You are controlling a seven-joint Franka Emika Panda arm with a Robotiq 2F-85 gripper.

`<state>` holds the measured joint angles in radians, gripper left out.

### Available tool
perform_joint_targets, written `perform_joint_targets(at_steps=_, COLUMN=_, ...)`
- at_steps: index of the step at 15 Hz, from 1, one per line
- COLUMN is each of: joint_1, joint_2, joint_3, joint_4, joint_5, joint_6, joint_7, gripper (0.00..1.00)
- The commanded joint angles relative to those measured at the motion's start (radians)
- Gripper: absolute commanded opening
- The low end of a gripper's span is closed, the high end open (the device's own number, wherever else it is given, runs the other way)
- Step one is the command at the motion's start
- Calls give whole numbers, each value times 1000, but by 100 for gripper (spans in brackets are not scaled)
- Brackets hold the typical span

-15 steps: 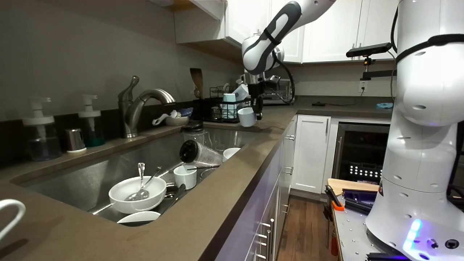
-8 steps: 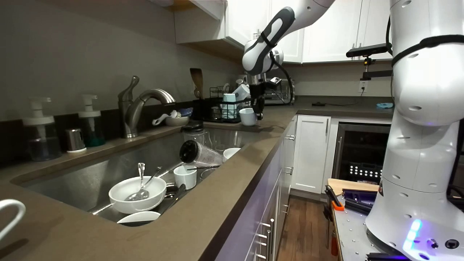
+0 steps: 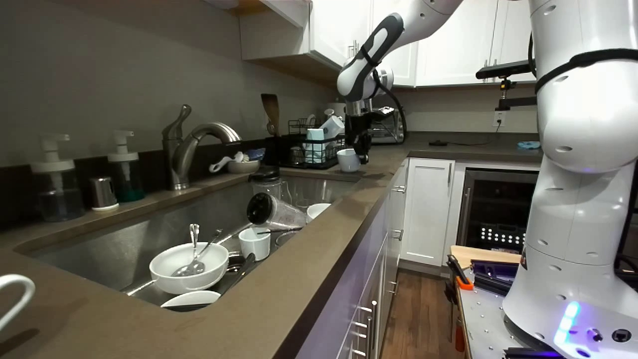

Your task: Empty the mug into the sink

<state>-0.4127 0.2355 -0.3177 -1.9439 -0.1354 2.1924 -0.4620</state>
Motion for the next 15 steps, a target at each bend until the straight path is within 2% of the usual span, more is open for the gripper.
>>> perform_joint_targets(at_steps=1, joint_1=-42, joint_2=63, joint_3=11, joint_4=88, joint_5=105, joint_6=-62, joint_7=-47, gripper=4)
perform_joint_targets(at_steps=5, joint_1=-70, joint_2=116, joint_3=17, joint_4=161, joint_5=179, joint_6=-112, joint_7=-49, gripper=4)
perform_joint_targets(at_steps=10, joint_1=-72, joint_2=157, joint_3=14, joint_4=236, joint_5=156, joint_6=-181, joint_7=-8, gripper=4)
perform_joint_targets(at_steps=14, joint_1=-72, joint_2=172, joint_3=11, joint_4=271, joint_5=138, joint_6=-224, joint_7=5, gripper=30)
perform_joint_targets(at_steps=15, joint_1=-72, joint_2=175, joint_3=11, joint_4=274, joint_5=137, joint_6=-228, joint_7=8, gripper=30)
